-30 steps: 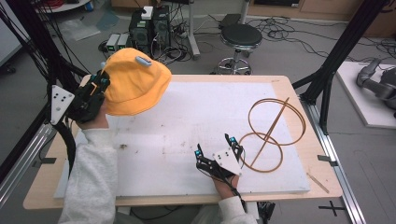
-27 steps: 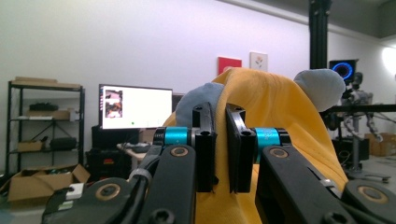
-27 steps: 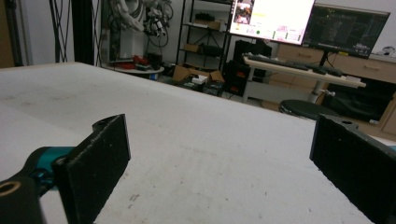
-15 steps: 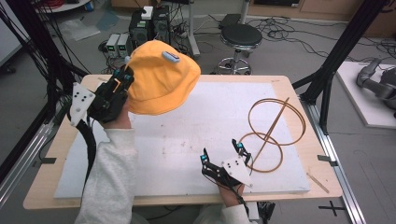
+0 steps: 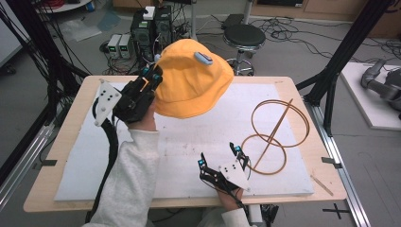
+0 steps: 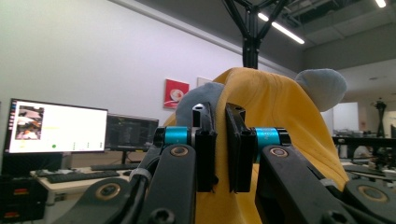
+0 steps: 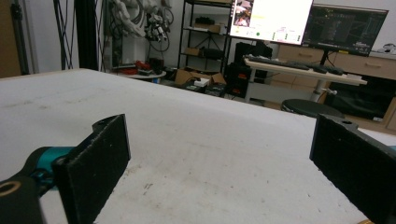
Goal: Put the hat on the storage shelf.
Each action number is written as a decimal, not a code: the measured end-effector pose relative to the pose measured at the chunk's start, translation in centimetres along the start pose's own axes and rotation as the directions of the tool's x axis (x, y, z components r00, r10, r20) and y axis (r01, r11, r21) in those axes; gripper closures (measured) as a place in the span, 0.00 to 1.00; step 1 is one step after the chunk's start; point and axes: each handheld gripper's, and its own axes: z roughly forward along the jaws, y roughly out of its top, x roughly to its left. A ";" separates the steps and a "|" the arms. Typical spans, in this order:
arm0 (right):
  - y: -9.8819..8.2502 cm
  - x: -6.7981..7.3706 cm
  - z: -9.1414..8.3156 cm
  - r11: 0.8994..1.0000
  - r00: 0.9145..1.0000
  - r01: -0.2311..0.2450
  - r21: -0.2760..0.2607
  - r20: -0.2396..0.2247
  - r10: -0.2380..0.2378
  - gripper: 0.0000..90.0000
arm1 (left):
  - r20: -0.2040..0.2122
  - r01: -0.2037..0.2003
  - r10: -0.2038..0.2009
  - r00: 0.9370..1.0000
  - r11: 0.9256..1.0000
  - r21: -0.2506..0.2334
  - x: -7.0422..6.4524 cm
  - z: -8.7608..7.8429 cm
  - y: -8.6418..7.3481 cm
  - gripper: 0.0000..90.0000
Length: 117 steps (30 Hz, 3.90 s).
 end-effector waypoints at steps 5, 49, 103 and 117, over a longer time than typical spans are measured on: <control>-0.2 -0.1 0.3 1.000 1.000 -0.001 0.006 0.005 0.001 0.05 | 0.040 0.012 -0.012 0.999 1.000 0.000 -1.7 1.3 -0.7 0.92; -1.1 -3.6 -1.6 0.998 0.993 -0.024 0.055 0.113 0.018 0.05 | 0.310 0.104 -0.135 0.941 0.988 0.114 -12.1 8.9 -5.3 0.92; -1.0 -3.4 -1.1 0.997 0.991 -0.015 0.071 0.130 0.006 0.05 | 0.377 0.053 -0.174 0.910 0.949 0.310 -13.9 10.9 -10.0 0.85; -1.0 -3.4 -1.0 0.997 0.992 -0.006 0.073 0.129 -0.004 0.05 | 0.362 0.058 -0.200 0.910 0.928 0.367 -13.7 11.6 -10.7 0.76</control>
